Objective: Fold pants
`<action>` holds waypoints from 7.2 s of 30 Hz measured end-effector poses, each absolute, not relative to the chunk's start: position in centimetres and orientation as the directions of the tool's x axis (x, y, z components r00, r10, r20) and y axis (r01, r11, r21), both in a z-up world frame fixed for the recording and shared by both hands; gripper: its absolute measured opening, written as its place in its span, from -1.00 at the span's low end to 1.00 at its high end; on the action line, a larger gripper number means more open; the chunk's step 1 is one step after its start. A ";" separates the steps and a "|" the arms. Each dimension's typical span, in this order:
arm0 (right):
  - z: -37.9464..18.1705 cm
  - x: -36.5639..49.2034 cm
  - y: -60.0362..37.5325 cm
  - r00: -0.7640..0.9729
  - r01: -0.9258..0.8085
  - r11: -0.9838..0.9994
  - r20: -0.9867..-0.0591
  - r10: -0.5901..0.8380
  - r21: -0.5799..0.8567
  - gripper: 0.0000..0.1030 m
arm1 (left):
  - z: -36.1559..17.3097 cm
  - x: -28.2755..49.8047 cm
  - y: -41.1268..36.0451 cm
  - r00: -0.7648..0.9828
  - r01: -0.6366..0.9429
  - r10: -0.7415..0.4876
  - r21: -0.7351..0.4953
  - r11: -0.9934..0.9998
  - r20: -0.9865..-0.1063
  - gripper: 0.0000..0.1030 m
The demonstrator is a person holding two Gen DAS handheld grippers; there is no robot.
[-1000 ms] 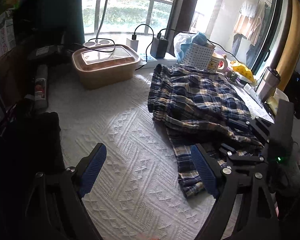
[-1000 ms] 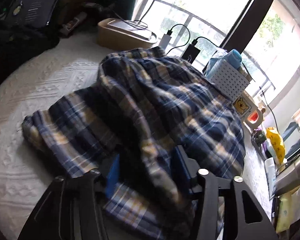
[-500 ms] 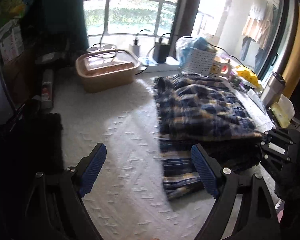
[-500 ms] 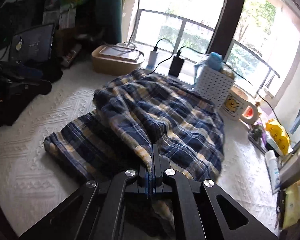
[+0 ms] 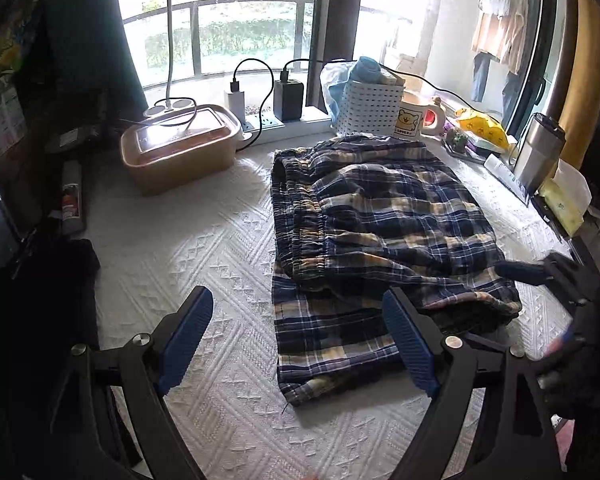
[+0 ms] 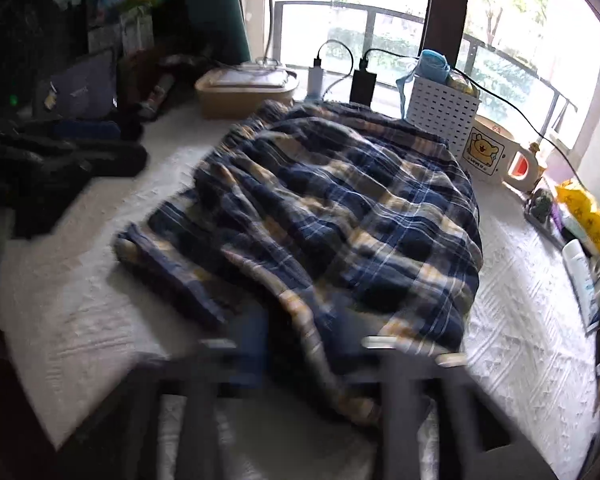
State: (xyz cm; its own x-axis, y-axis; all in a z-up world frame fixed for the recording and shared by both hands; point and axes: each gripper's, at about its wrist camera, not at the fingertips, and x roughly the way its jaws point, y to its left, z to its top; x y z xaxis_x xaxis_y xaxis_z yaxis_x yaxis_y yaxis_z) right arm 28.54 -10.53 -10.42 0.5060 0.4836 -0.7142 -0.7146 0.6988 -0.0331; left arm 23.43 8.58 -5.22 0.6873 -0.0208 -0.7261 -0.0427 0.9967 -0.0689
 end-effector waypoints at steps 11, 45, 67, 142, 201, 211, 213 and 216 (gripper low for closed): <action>-5.6 30.7 -16.1 0.632 -0.595 0.803 -0.599 0.492 0.031 0.71 | -5.1 26.4 7.3 0.717 0.044 -0.047 -0.022 0.999 -0.696 0.68; -7.7 50.0 -12.3 0.572 -0.590 0.806 -0.676 0.464 0.053 -0.42 | -6.4 38.2 12.8 0.702 0.120 -0.099 -0.020 0.993 -0.705 0.71; -7.7 46.3 -15.9 0.612 -0.501 0.866 -0.706 0.358 0.005 0.35 | -6.7 33.9 15.9 0.683 -0.005 -0.128 -0.180 0.984 -0.719 0.72; -13.5 41.6 -13.6 0.441 -0.510 0.806 -0.713 0.544 0.300 -0.68 | -11.2 33.1 6.5 0.596 0.185 -0.258 -0.183 0.966 -0.761 -0.50; -1.2 23.6 13.0 0.364 -0.871 0.489 -0.601 0.711 0.050 -0.78 | -2.6 10.8 29.9 0.804 -0.226 0.139 -0.081 0.971 -0.578 -0.53; -8.2 25.5 19.7 0.275 -0.867 0.483 -0.692 0.668 0.122 -0.78 | -8.2 11.9 33.9 0.704 -0.287 0.166 -0.063 0.956 -0.690 -0.51; -9.3 25.8 20.2 0.263 -0.868 0.481 -0.709 0.654 0.121 -0.78 | -9.1 12.1 34.3 0.685 -0.298 0.167 -0.064 0.952 -0.709 -0.41; -10.4 26.2 20.4 0.255 -0.866 0.482 -0.710 0.656 0.134 -0.65 | -10.4 12.1 34.7 0.656 -0.324 0.175 -0.065 0.944 -0.734 -0.12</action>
State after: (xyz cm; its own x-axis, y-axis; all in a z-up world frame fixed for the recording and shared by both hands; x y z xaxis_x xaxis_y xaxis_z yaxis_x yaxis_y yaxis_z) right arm 26.21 20.40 -10.41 0.2555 0.6561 -0.7101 -0.8658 0.4822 0.1340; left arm 12.06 34.68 -10.35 0.6559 0.1746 -0.7343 -0.3243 0.9437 -0.0653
